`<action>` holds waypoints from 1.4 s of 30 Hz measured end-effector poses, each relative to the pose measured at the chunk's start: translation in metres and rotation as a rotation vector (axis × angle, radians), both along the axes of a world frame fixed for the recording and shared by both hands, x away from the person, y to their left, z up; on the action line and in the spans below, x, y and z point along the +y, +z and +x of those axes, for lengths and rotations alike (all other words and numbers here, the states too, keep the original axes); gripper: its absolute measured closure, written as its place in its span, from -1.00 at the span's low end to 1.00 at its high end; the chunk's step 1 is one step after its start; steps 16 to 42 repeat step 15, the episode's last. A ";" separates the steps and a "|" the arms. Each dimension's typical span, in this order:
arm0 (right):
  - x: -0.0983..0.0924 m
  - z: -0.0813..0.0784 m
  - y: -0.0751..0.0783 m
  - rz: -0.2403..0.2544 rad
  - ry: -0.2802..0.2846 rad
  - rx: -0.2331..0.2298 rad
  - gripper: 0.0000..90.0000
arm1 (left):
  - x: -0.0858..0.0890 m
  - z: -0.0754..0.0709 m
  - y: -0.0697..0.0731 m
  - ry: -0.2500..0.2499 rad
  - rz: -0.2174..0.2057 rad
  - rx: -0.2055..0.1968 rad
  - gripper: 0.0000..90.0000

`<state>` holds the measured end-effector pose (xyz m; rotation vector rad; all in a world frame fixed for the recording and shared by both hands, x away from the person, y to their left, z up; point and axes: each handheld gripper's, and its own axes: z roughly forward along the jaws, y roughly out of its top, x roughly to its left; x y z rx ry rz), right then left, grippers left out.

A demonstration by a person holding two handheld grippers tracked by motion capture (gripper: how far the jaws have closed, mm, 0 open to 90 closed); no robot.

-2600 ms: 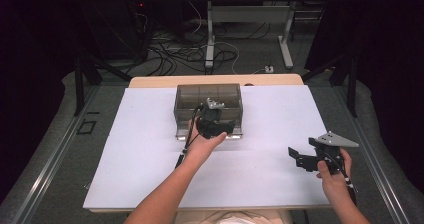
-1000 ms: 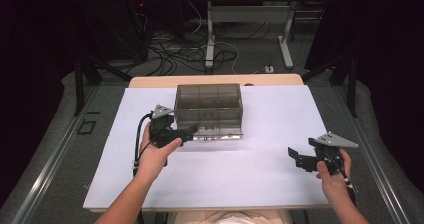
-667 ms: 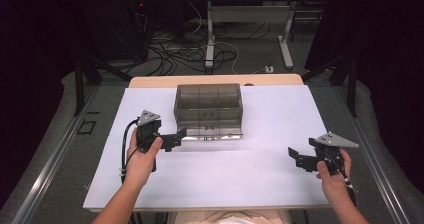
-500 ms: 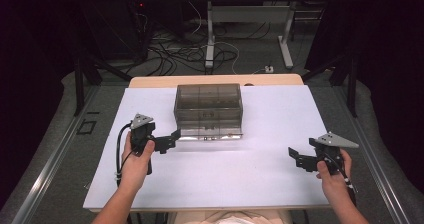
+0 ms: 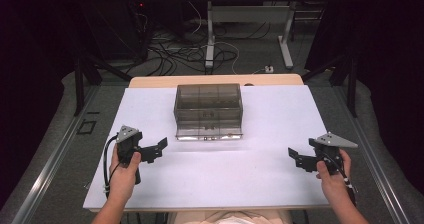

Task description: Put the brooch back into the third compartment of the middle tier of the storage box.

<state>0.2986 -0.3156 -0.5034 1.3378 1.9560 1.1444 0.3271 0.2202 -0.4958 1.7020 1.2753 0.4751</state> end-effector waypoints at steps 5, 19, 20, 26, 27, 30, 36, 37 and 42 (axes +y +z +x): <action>-0.002 0.000 0.000 0.007 -0.004 -0.003 -0.66 | 0.005 -0.001 -0.008 0.019 -0.014 0.012 -0.99; -0.005 0.005 -0.008 -0.010 -0.041 0.014 -0.66 | 0.011 -0.001 -0.015 0.031 -0.003 0.026 -0.98; -0.005 0.005 -0.008 -0.010 -0.041 0.014 -0.66 | 0.011 -0.001 -0.015 0.031 -0.003 0.026 -0.98; -0.005 0.005 -0.008 -0.010 -0.041 0.014 -0.66 | 0.011 -0.001 -0.015 0.031 -0.003 0.026 -0.98; -0.005 0.005 -0.008 -0.010 -0.041 0.014 -0.66 | 0.011 -0.001 -0.015 0.031 -0.003 0.026 -0.98; -0.005 0.005 -0.008 -0.010 -0.041 0.014 -0.66 | 0.011 -0.001 -0.015 0.031 -0.003 0.026 -0.98; -0.005 0.005 -0.008 -0.010 -0.041 0.014 -0.66 | 0.011 -0.001 -0.015 0.031 -0.003 0.026 -0.98; -0.005 0.005 -0.008 -0.010 -0.041 0.014 -0.66 | 0.011 -0.001 -0.015 0.031 -0.003 0.026 -0.98; -0.005 0.005 -0.008 -0.010 -0.041 0.014 -0.66 | 0.011 -0.001 -0.015 0.031 -0.003 0.026 -0.98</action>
